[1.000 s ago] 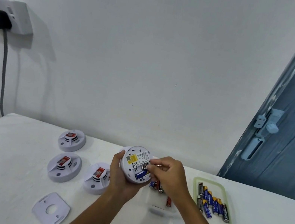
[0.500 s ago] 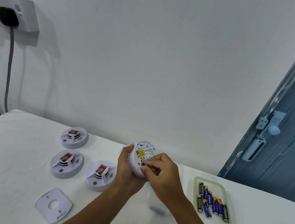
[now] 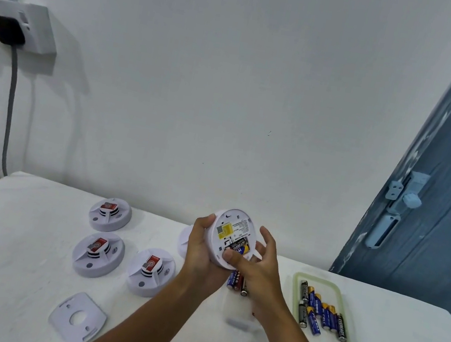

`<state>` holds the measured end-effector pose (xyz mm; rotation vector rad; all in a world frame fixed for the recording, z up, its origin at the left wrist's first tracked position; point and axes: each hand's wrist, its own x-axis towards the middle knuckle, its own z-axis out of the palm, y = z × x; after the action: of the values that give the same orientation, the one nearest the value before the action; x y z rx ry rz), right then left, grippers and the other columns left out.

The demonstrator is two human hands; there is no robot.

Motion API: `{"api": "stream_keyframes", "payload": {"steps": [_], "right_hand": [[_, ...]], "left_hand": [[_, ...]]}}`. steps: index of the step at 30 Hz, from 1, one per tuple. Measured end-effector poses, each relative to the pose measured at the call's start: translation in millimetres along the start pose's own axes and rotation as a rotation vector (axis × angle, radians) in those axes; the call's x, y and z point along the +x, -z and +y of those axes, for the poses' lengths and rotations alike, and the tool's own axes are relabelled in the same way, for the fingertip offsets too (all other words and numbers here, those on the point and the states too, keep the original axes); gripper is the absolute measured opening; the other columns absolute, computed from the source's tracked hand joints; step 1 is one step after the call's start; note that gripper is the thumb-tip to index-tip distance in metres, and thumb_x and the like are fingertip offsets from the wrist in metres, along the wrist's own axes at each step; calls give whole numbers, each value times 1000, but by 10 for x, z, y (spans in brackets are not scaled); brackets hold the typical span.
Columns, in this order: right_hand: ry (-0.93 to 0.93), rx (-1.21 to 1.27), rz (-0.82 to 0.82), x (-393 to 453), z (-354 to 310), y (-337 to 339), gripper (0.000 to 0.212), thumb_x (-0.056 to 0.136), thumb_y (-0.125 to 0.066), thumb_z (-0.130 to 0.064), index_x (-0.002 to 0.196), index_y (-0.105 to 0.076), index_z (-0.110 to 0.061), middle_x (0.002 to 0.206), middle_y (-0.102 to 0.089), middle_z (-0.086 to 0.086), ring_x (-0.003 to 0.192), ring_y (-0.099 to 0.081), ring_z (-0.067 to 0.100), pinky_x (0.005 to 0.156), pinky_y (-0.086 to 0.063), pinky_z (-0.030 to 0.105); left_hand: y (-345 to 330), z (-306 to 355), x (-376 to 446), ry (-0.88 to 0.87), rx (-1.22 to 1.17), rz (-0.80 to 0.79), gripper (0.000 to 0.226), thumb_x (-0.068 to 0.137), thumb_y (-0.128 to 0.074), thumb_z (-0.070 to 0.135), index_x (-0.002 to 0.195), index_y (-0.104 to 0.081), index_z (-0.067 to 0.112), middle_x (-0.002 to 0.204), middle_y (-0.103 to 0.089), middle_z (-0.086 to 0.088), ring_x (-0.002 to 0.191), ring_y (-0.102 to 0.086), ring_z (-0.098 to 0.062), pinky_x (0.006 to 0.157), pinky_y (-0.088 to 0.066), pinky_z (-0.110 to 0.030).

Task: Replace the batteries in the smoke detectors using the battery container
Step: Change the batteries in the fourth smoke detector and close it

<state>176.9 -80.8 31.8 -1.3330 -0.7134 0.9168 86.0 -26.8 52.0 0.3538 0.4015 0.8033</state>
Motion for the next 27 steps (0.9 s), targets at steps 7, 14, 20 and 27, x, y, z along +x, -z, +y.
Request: {"api": "stream_keyframes", "payload": {"steps": [7,14,20,27], "right_hand": [[-79,187,-61,29,-12,-36,87,47,-92,-15,125,-55,-23,115,-69,7,103,-67,25,83,-58,38],[-117,179,-141,-5,-85,-9,33,84,-69,-14,116,-63,-16,105,-73,7,99,-69,25,90,-54,46],[-76,108,-44,-51,-108,17,30,79,-75,-18,108,-67,-13,95,-75,7,89,-72,23,86,-56,48],[-43,28,-39,-139,-147,9,25,82,-74,-26,105,-67,-21,91,-76,2,86,-72,24,77,-55,51]], "left_hand": [[25,-16,4,35,4,-15,56,76,-52,46,115,-64,7,105,-66,-18,102,-58,-32,86,-47,-41],[62,31,1,62,-4,15,55,82,-47,46,118,-63,7,108,-65,-20,102,-58,-34,86,-46,-44],[79,26,-17,80,36,27,54,88,-41,49,111,-66,7,104,-68,-21,102,-58,-35,92,-44,-46],[97,22,-77,129,-1,1,53,86,-44,46,112,-65,4,108,-67,-20,101,-59,-36,89,-45,-47]]}}
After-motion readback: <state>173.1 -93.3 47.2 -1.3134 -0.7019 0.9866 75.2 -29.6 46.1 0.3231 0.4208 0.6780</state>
